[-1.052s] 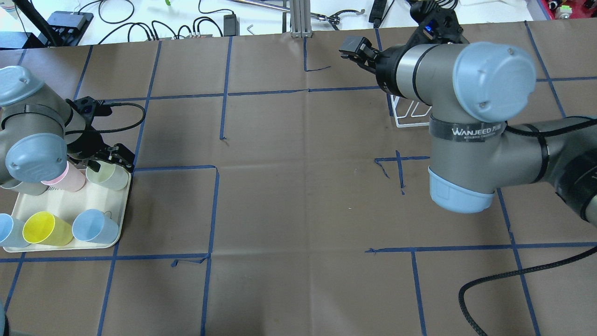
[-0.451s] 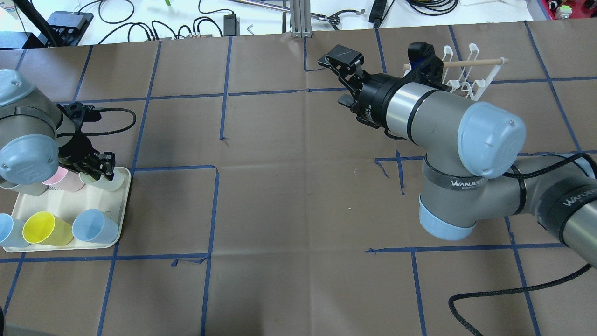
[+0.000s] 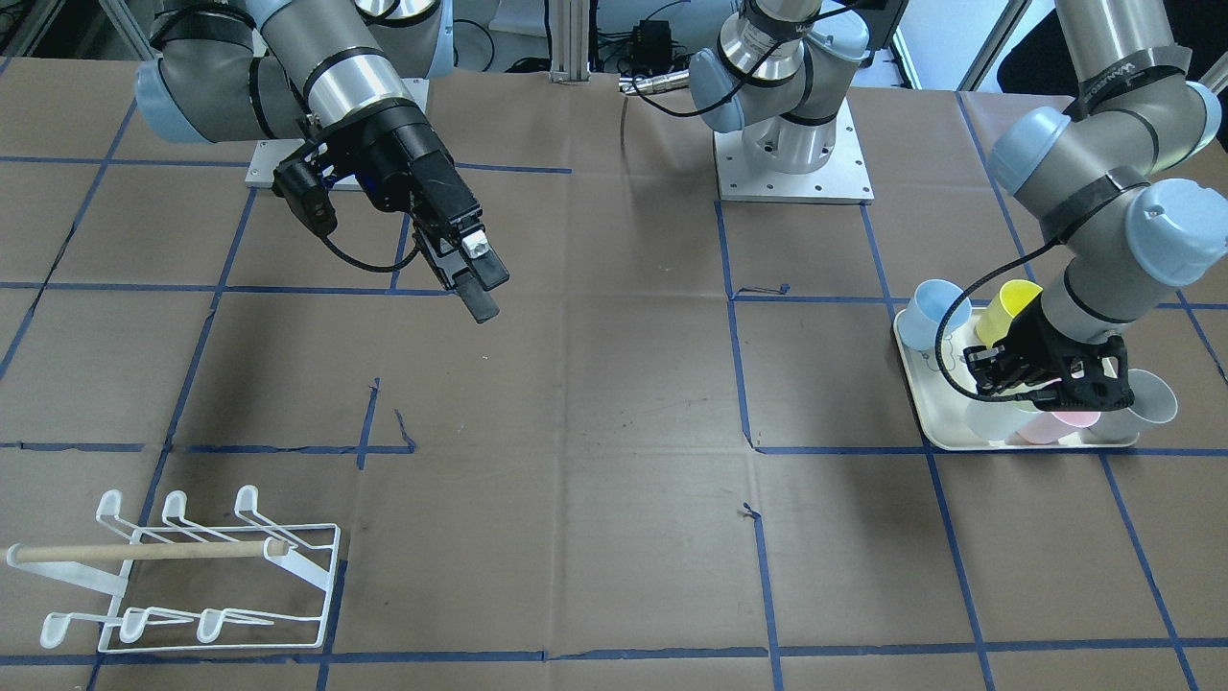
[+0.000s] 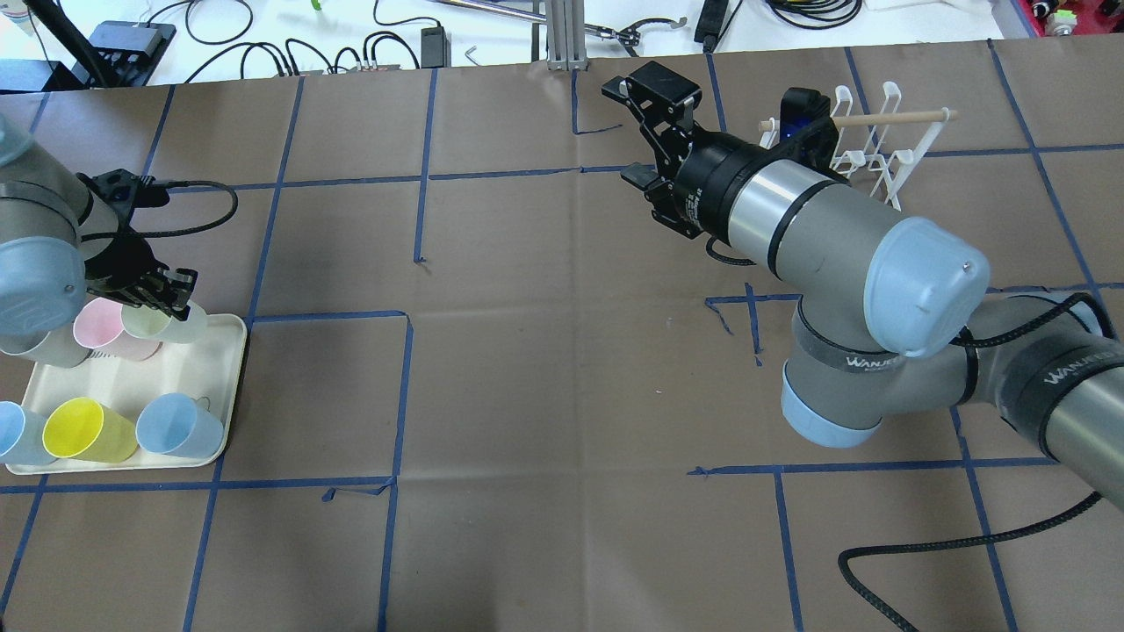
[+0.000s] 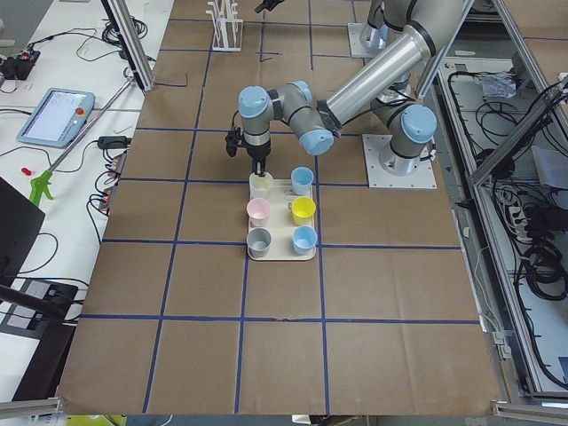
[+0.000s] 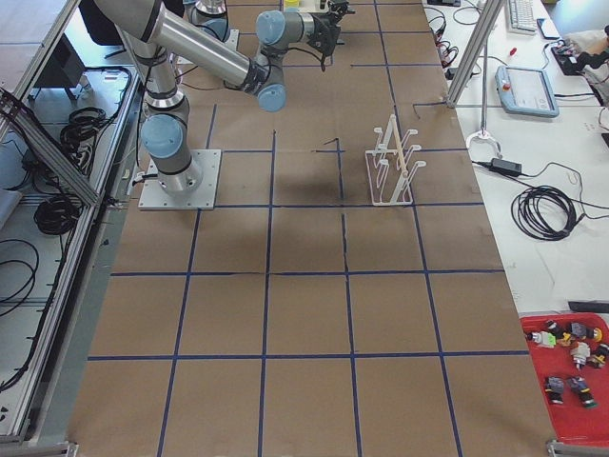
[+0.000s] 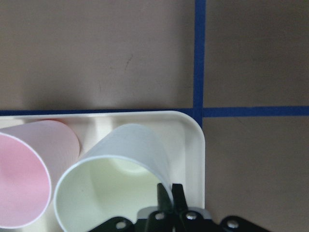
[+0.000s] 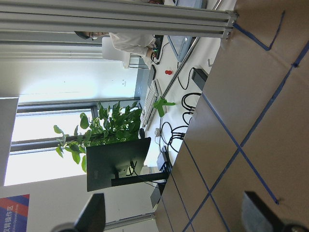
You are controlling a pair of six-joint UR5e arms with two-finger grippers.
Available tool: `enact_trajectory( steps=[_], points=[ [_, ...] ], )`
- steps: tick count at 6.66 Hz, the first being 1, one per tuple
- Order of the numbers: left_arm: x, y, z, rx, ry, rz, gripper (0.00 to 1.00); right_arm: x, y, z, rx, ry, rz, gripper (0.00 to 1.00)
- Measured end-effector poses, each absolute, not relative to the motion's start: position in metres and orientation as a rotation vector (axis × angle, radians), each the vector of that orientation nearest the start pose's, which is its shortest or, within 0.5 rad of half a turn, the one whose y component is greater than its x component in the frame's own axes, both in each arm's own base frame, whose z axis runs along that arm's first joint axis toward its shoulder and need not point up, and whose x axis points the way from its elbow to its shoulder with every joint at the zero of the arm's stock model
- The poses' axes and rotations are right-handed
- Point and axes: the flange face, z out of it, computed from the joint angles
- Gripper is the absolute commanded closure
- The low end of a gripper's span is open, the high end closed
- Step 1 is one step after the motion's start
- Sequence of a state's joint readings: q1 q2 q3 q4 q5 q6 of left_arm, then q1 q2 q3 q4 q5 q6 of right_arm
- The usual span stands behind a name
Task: Transfer IKEA cup to right arm and place on rack
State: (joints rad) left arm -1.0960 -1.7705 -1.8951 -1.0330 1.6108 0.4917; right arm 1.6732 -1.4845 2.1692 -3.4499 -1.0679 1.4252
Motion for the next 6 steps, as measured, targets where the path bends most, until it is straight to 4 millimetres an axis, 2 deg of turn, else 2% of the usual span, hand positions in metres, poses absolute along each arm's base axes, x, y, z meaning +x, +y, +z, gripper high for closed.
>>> enact_trajectory(
  steps=[1,2,3,4,5,6],
  points=[
    [0.124,-0.534,0.314,0.027,3.117,-0.027,1.00,0.227,-0.441,0.394,0.935,1.707,-0.582,0.00],
    [0.120,-0.547,0.355,0.045,3.134,-0.058,1.00,0.227,-0.444,0.389,0.950,1.707,-0.570,0.00],
    [0.107,-0.562,0.403,0.093,3.140,-0.079,1.00,0.226,-0.446,0.387,0.958,1.707,-0.566,0.00],
    [0.086,-0.576,0.450,0.158,3.137,-0.110,1.00,0.226,-0.446,0.385,0.965,1.708,-0.563,0.00],
    [0.063,-0.584,0.485,0.218,3.159,-0.184,1.00,0.226,-0.445,0.384,0.972,1.710,-0.563,0.00],
    [0.041,-0.588,0.506,0.268,3.232,-0.296,1.00,0.225,-0.445,0.384,0.972,1.711,-0.568,0.00]
  ],
)
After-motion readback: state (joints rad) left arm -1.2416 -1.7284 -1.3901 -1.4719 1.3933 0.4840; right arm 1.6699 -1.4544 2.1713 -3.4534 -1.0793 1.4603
